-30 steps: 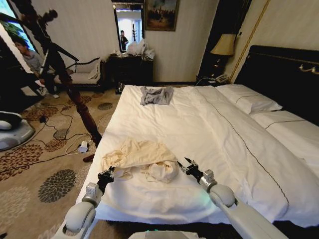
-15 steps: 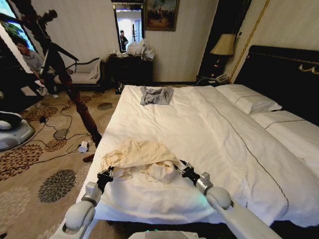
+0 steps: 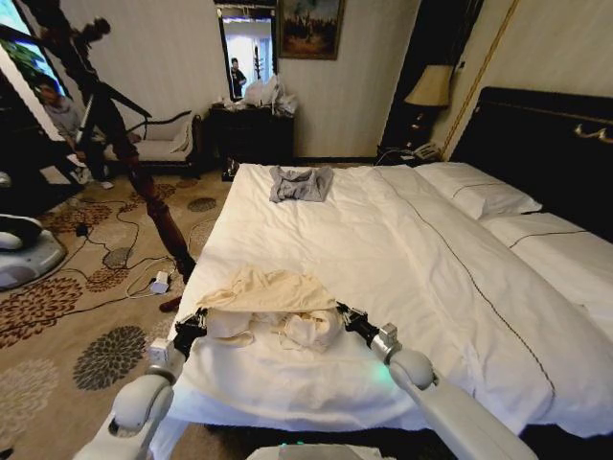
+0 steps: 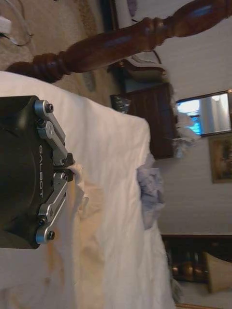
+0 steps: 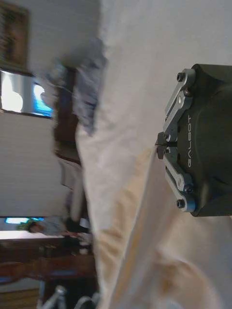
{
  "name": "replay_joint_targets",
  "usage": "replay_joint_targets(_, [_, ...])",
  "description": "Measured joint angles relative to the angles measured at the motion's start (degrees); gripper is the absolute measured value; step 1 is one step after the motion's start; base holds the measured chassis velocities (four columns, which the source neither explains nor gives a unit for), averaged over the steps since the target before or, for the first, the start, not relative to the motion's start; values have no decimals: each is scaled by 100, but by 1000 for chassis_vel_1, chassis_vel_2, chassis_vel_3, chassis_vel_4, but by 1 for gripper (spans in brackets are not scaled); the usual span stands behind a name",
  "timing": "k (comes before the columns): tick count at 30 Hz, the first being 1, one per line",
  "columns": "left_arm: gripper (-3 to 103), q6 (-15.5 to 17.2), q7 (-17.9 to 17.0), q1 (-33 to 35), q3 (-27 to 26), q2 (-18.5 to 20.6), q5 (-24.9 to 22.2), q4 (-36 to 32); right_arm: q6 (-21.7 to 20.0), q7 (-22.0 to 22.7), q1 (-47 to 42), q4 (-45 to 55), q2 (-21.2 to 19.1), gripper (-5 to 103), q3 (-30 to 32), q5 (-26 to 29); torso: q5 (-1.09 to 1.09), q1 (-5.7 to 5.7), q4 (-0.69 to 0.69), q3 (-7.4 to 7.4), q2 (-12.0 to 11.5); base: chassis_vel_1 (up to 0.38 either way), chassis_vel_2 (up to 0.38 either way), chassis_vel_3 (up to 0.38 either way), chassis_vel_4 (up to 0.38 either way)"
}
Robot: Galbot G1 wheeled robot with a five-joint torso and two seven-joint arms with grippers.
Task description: Pick up the clothes from the bed and hang them on the clothes hanger.
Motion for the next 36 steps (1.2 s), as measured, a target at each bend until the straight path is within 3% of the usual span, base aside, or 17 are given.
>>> replay_joint_targets(6, [1,3,-189,-605,-84,316,-1069,-547,209,-18,736,609,-92,0,296,732,-1,-1,2,0,0,0,0,0,0])
replay_joint_targets(9, [1,100,-526,-1496,-326,776,-2090,-926,207,85,1663,1075,-227,0,484,1689,-1,1,-1,1,0,0,0,0,0])
replay_joint_targets(11, [1,116,-571,-1618,-369,853,-2210,-965,185,104,1798,1129,-250,0,519,1808,-1,1,0,0,0,0,0,0,0])
replay_joint_targets(13, [1,243,-878,-2422,-704,1474,-3042,-1171,-89,345,2853,1519,-430,0,774,2562,0,2,0,1,0,0,0,0,0])
replay_joint_targets(15, [1,279,-961,-2617,-803,1640,-3265,-1208,-205,443,3120,1637,-490,0,862,2763,-2,2,2,0,0,0,0,0,0])
replay_joint_targets(16, [1,390,-1095,-3000,-1128,2050,-3797,-1262,-661,733,3819,2074,-713,0,1162,3384,1,2,0,0,0,0,0,0,0])
replay_joint_targets(17, [1,417,-1082,-2905,-1270,2104,-3817,-1278,-959,870,3941,2394,-897,0,1344,3603,-1,0,-1,-1,1,0,0,0,0])
replay_joint_targets(20, [1,398,-955,-2542,-1301,1917,-3513,-1287,-1120,896,3694,2751,-1100,0,1430,3541,-2,0,-1,-2,2,0,0,0,0])
replay_joint_targets(22, [1,319,-758,-2076,-1245,1550,-3001,-1281,-1108,714,3016,2915,-1213,0,1439,3108,-4,-1,1,-1,1,0,0,0,0])
replay_joint_targets(25, [1,280,-682,-1740,-1125,1201,-2687,-1289,-1014,548,2248,2900,-1198,0,1357,2672,1,0,0,-1,1,0,0,0,0])
replay_joint_targets(29, [1,258,-581,-1073,-726,620,-2004,-1294,-675,293,1351,2327,-872,0,661,1751,3,-1,-2,-1,1,0,0,0,0])
replay_joint_targets(30, [1,258,-581,-1073,-726,620,-2004,-1294,-675,293,1351,2327,-872,0,661,1751,3,-1,-2,-1,1,0,0,0,0])
replay_joint_targets(34, [1,258,-457,-253,-142,42,-640,-949,-497,155,1381,1338,-352,0,-291,1428,2,-1,1,-1,1,0,0,0,0])
replay_joint_targets(35, [1,258,-457,-253,-142,42,-640,-949,-497,155,1381,1338,-352,0,-291,1428,2,-1,1,-1,1,0,0,0,0])
replay_joint_targets(36, [1,245,-446,-97,-27,-108,-286,-766,-470,151,1438,1099,-224,0,-481,1384,0,-1,1,-1,1,0,0,0,0])
